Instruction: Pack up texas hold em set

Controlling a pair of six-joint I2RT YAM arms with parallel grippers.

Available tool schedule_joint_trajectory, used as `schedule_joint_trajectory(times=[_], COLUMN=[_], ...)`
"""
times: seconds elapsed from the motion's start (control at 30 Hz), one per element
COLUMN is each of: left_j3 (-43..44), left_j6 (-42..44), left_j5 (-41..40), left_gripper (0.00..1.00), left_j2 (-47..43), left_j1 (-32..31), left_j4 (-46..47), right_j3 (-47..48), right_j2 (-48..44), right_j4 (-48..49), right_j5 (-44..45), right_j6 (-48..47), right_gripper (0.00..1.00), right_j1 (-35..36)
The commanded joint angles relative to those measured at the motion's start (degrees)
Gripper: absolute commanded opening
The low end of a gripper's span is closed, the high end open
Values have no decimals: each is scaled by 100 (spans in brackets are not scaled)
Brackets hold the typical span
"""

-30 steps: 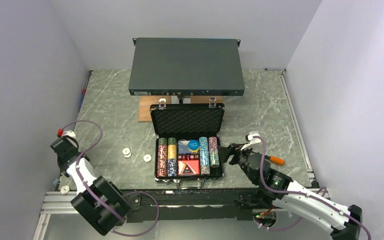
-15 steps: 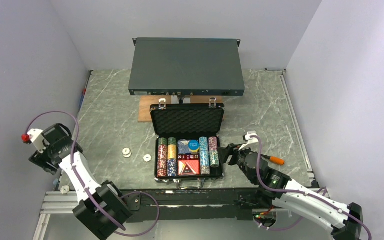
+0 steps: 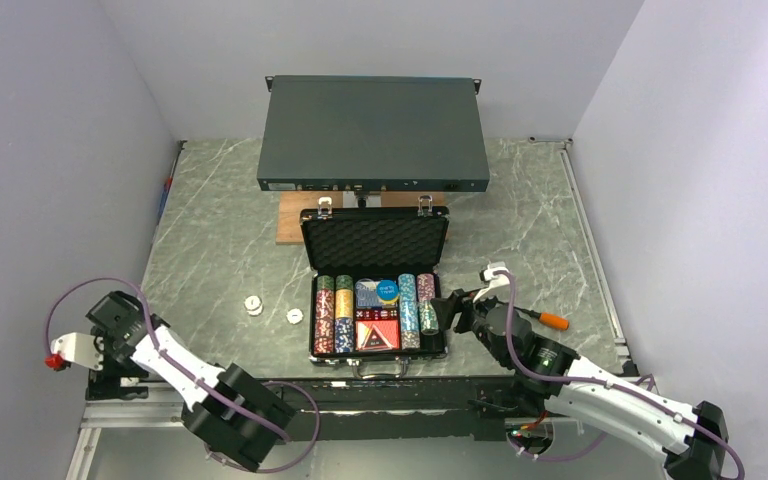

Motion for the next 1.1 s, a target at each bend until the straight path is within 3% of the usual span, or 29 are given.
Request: schedule_joint_trajectory(times=[0.0,0.23,0.43,0.63,0.83,1.07], left_j3=[35,291,166,215,536,657], left_j6=[-614,-886,-365,-467,-570,-631], left_j5=[48,579,1311,1424,1369,1758], left_gripper=[96,91,79,81,86,86], left_j2=[348,1263,1410,1590,2103,2601], left_j1=[83,611,908,967,1051,1531], left_j4=[284,455,1233,1463,1107,1034], right_j3=[110,52,56,76,87,112], right_j2=[-5,-273,-230,-120,-91,-44], right_j4=[307,245,262,310,302,297], right_j5=[-122,-105,-109,-131,-83,-57], right_j6=[-77,-71,-76,-85,-85,-85], right_gripper=[65,65,65,65,65,65], right_j1=[11,4,10,13,10,6])
